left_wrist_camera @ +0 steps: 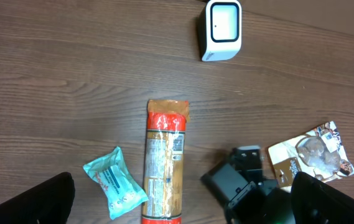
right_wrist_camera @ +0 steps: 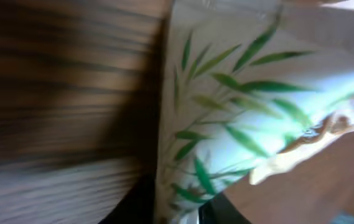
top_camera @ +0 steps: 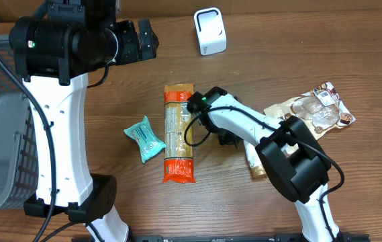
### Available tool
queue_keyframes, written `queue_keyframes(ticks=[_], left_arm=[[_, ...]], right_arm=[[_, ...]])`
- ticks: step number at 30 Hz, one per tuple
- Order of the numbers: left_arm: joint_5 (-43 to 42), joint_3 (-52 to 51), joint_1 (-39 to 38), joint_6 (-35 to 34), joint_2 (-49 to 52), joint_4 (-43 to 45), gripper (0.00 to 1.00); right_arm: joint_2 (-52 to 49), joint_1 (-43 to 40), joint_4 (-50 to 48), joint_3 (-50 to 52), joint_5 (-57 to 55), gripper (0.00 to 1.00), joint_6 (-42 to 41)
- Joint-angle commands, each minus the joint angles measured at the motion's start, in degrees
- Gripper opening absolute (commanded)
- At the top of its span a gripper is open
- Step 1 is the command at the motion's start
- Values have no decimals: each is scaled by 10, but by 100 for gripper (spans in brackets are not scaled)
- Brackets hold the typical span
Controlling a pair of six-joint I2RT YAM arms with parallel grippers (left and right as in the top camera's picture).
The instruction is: Scan the item barcode
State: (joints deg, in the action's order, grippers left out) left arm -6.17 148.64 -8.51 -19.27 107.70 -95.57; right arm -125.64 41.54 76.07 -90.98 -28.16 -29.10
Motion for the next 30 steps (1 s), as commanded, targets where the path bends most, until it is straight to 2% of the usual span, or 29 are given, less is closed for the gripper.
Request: queue_keyframes(ticks=[1,5,9,13,19,23,27,28,30], left_arm=[[4,3,-1,9,6,2,100],[4,3,-1,9,6,2,100],[4,3,-1,9,6,2,99],[4,3,-1,9,6,2,99],[4,3,-1,9,6,2,99],[4,3,-1,9,6,2,100],[4,3,-1,9,6,2,100],[4,3,-1,9,6,2,99],[4,3,-1,9,6,2,100]], right_arm=[[-14,42,-31,-21,134,36,55],[-14,65,-53,-25,210,65,80],[-13,66,-50,-42,225,80,79],[11,48,-47,-68,245,81,80],[87,-22,-17,-100,245,82,98],[114,-75,26,-100,250,88,111],[114,-126,64,-84,361,91,192],[114,-138,66,-69,431,88,230],[114,-140,56,-49,488,87,262]])
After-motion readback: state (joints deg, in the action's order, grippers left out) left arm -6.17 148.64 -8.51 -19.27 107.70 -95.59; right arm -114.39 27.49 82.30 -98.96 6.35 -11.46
